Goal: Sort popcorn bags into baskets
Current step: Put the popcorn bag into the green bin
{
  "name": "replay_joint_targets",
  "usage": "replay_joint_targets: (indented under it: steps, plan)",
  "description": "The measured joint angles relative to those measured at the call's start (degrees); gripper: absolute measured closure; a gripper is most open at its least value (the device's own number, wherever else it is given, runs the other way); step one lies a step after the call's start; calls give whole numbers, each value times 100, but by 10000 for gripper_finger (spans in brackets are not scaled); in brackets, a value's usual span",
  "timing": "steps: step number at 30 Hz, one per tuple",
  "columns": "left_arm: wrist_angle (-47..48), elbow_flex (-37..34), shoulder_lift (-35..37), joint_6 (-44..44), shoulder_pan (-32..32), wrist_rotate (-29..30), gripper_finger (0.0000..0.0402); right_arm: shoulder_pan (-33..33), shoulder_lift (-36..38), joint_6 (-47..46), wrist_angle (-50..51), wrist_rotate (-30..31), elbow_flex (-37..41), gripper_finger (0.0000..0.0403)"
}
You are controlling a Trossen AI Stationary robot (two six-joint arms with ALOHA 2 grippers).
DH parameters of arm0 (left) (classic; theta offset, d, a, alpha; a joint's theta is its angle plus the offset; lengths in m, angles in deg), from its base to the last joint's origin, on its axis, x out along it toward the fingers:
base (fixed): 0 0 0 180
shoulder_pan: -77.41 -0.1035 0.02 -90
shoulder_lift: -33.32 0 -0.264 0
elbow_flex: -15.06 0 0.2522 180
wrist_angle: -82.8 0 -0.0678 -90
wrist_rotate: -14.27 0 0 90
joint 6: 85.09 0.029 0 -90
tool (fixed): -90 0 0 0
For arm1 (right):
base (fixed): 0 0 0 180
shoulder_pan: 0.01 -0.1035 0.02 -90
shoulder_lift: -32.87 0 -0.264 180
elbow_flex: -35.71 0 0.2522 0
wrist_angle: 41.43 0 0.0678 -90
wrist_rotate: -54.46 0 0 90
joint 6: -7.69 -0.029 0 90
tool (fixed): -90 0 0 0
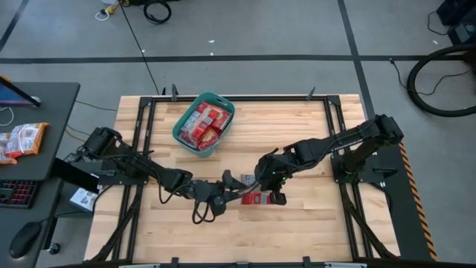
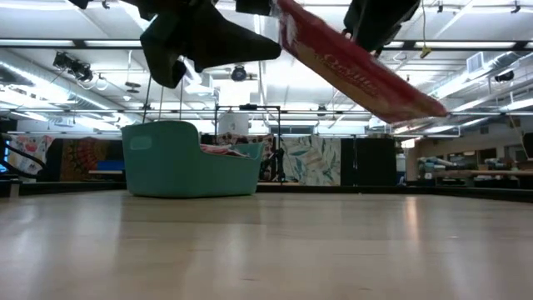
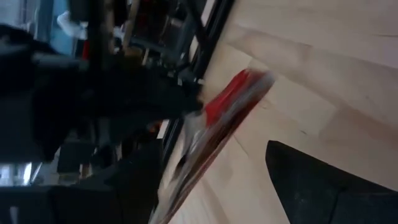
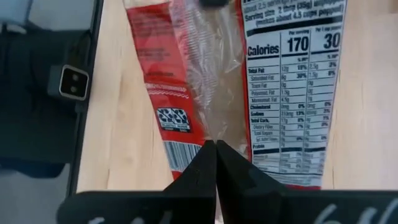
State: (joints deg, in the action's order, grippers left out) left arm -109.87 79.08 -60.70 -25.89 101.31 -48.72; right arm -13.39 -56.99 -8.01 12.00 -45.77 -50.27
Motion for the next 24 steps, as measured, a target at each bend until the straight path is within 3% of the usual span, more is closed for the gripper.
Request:
replay_joint_targets:
  steps: [7,20,24]
  plan:
    - [1,0,0,323,-14,-185,146,77,0,-227,-408,-252,0,400]
    - [-493,0,0,296,-11,-217,340,75,4,-196,-909,-315,0,398]
    - [-486,0,0,228,-11,-218,375,27,4,-34,-950,-274,0,392]
